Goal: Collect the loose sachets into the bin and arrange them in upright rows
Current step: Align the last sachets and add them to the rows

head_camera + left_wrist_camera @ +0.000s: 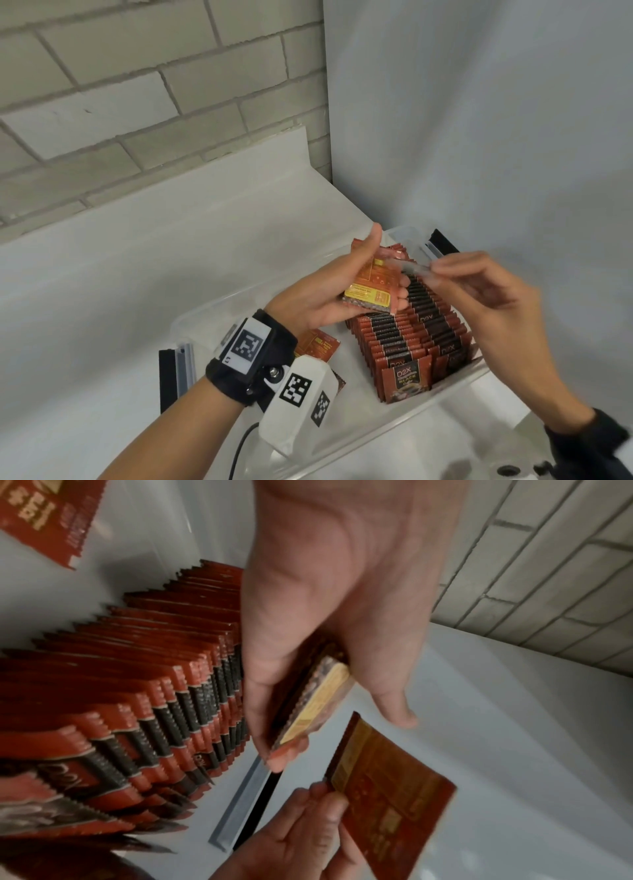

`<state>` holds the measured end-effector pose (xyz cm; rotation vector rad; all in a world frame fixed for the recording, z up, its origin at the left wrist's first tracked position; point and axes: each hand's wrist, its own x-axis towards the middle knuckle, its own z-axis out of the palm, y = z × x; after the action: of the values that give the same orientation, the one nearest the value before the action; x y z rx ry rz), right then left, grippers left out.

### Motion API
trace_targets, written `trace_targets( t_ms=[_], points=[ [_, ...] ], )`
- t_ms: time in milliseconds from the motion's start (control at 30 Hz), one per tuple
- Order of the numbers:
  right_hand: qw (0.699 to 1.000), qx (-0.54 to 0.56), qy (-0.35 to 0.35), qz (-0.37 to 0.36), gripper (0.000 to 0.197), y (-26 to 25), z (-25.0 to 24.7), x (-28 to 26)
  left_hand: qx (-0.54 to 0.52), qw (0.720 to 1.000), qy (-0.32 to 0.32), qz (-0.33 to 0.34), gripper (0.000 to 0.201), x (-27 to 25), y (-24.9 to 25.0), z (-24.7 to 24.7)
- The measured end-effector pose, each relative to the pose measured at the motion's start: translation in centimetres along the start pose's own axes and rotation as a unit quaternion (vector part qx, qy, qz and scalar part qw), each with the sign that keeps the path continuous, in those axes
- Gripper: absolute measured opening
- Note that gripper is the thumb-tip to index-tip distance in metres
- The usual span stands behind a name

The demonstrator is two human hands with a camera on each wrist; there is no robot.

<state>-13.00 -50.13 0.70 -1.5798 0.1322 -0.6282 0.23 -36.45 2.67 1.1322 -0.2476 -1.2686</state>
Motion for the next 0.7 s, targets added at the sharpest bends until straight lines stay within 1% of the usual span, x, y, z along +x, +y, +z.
trace_targets(
  t_ms=[33, 67, 133, 167, 267, 333, 367, 433, 467, 500, 533, 567, 600, 633, 700],
  points=[
    [1.000, -0.011, -0.019, -0.018, 0.007, 0.1, -0.1, -0.1, 0.008, 1.000, -0.003, -0.004, 0.056, -0.1, 0.0, 0.0],
    [0.999, -0.022, -0.037, -0.030, 0.009, 0.3, -0.1, -0.3, 0.012, 1.000, -0.003, -0.005, 0.051, -0.1, 0.0, 0.0],
    [0.996, -0.045, -0.067, -0.037, 0.017, 0.5, -0.3, -0.2, 0.027, 1.000, -0.002, 0.000, 0.048, -0.1, 0.0, -0.1],
    [0.995, -0.055, -0.071, -0.037, 0.017, 0.7, -0.3, -0.1, 0.041, 0.999, -0.003, 0.004, 0.045, 0.0, -0.1, -0.3],
    [0.993, -0.085, -0.080, -0.034, 0.014, 0.9, -0.3, 0.1, 0.050, 0.999, -0.008, 0.017, 0.026, 0.0, -0.1, -0.7],
    [0.993, -0.085, -0.077, -0.021, 0.014, 0.8, -0.3, 0.1, 0.043, 0.998, -0.001, 0.048, 0.021, -0.2, 0.0, -0.6],
    [0.994, -0.079, -0.068, -0.014, 0.018, 0.8, -0.3, 0.1, 0.034, 0.997, 0.004, 0.069, 0.022, -0.2, 0.0, -0.6],
    [0.998, -0.039, -0.043, 0.020, 0.016, 0.2, -0.2, 0.1, 0.002, 0.994, 0.021, 0.110, 0.029, -0.1, 0.1, -0.4],
    [0.998, -0.016, -0.041, 0.038, 0.025, -0.1, -0.1, 0.1, -0.019, 0.991, 0.027, 0.129, 0.031, 0.0, 0.2, -0.3],
    [0.997, -0.007, -0.053, 0.057, 0.044, -0.1, -0.1, 0.1, -0.038, 0.988, 0.030, 0.146, 0.033, 0.0, 0.2, -0.2],
    [0.994, -0.012, -0.071, 0.080, 0.058, -0.2, 0.0, 0.3, -0.055, 0.985, 0.031, 0.159, 0.035, 0.1, 0.2, -0.1],
    [0.991, -0.023, -0.086, 0.098, 0.063, -0.1, 0.1, 0.4, -0.065, 0.983, 0.033, 0.168, 0.039, 0.1, 0.1, 0.0],
    [0.988, -0.032, -0.100, 0.110, 0.061, 0.0, 0.2, 0.5, -0.071, 0.982, 0.032, 0.174, 0.042, 0.1, 0.0, 0.0],
    [0.987, -0.038, -0.105, 0.114, 0.054, 0.1, 0.2, 0.7, -0.071, 0.981, 0.025, 0.177, 0.042, 0.1, -0.2, 0.1],
    [0.989, -0.010, -0.084, 0.119, 0.041, 0.1, 0.2, 0.9, -0.065, 0.982, 0.014, 0.175, 0.040, 0.1, -0.4, 0.2]
  ],
)
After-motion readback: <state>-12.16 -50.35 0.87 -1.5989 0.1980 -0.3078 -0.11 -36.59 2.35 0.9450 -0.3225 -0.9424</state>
